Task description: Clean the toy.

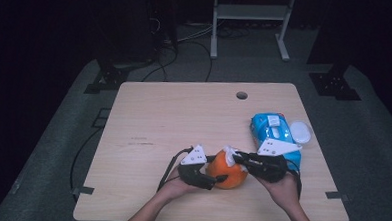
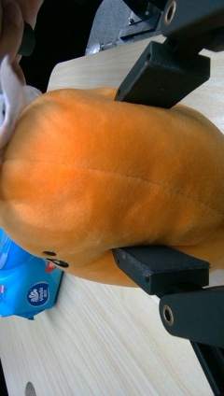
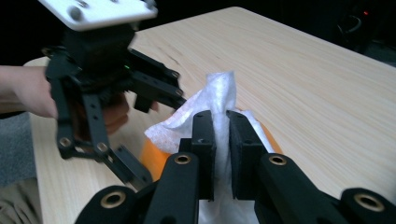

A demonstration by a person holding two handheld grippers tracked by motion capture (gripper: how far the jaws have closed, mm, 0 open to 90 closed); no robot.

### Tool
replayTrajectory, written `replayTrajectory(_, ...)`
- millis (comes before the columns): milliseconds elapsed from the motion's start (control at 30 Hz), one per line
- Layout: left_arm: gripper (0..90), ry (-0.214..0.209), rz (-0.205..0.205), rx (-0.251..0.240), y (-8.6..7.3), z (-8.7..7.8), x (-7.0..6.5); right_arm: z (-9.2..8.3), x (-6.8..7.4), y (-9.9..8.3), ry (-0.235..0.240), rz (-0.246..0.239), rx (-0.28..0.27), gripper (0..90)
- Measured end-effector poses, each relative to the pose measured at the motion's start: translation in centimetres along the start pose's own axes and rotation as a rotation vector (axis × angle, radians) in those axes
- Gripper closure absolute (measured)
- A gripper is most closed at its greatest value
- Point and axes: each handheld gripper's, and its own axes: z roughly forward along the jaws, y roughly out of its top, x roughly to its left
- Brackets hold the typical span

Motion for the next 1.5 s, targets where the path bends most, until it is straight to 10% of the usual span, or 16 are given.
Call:
replayTrajectory(933,5.9,-0.06,0.092,-0.025,-1.5,1.3,0.9,-0.8,-1.7,-0.8,-0.017,0.033,0.034,81.4)
replayTrajectory(1133,36.5,-0.027,0.125,-0.024,-0.6,0.0,0.6,-0.9,-1.3,-0.3,-0.035,0.024,0.017,81.3)
replayTrajectory(1500,39.5,0.01,0.194,-0.032,3.6,-5.0,0.2,-0.7,-2.0,0.4,-0.004,0.1,-0.062,81.7)
